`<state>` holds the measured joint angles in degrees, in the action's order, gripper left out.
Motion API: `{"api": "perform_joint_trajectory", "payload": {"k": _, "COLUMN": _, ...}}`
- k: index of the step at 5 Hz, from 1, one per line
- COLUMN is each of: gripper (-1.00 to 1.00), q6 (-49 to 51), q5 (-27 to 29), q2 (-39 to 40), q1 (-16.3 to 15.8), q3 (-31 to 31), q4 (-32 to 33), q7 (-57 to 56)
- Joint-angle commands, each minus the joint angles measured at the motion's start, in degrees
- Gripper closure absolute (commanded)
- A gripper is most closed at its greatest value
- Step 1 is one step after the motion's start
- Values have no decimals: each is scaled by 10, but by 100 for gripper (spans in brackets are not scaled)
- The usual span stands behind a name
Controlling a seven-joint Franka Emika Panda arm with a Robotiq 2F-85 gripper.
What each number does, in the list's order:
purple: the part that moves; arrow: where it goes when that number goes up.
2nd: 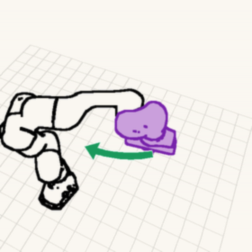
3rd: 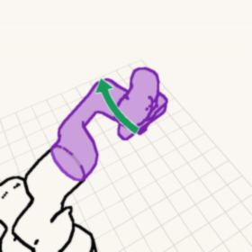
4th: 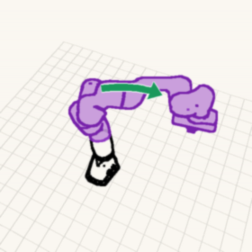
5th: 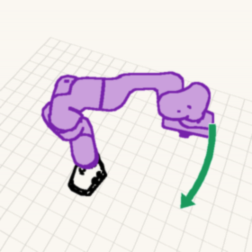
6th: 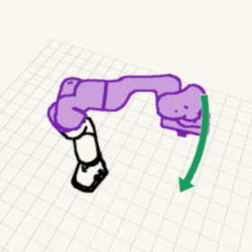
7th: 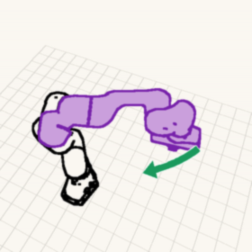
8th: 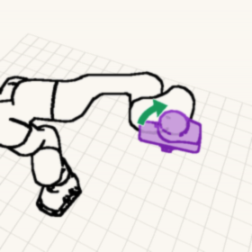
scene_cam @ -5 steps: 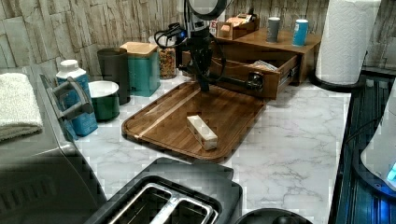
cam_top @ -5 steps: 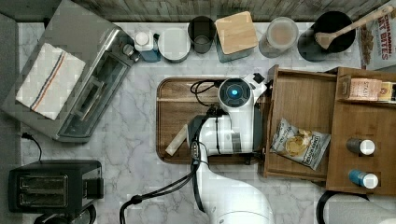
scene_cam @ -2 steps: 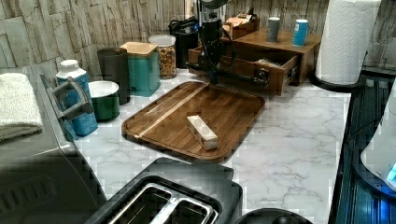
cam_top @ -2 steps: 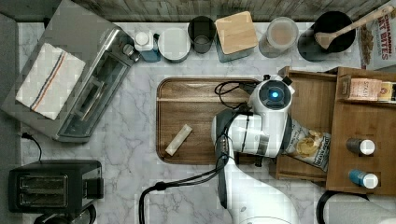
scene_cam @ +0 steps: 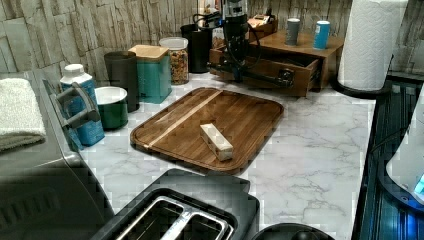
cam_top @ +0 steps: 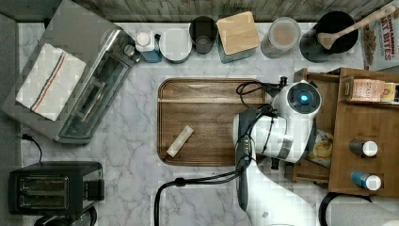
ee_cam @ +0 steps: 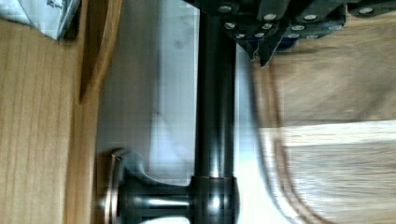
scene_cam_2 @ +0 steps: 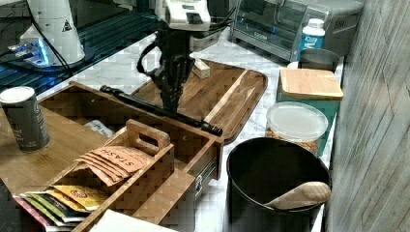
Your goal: Close the drawer.
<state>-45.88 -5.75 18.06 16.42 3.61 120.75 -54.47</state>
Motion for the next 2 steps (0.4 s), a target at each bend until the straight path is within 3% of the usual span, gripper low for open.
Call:
{"api": "perform_joint_trajectory", "payload": {"k": 1, "gripper": 100, "q6": -69, "q5": 6, "q2": 19, "q1": 129, "q3": 90, "q4": -79, "q7": -138}}
{"api": "perform_joint_trajectory", "payload": {"k": 2, "gripper": 100, "q6": -61, "q5": -1, "q2": 35, "q1": 141, "q3": 95, "q4": -112, "q7": -157}}
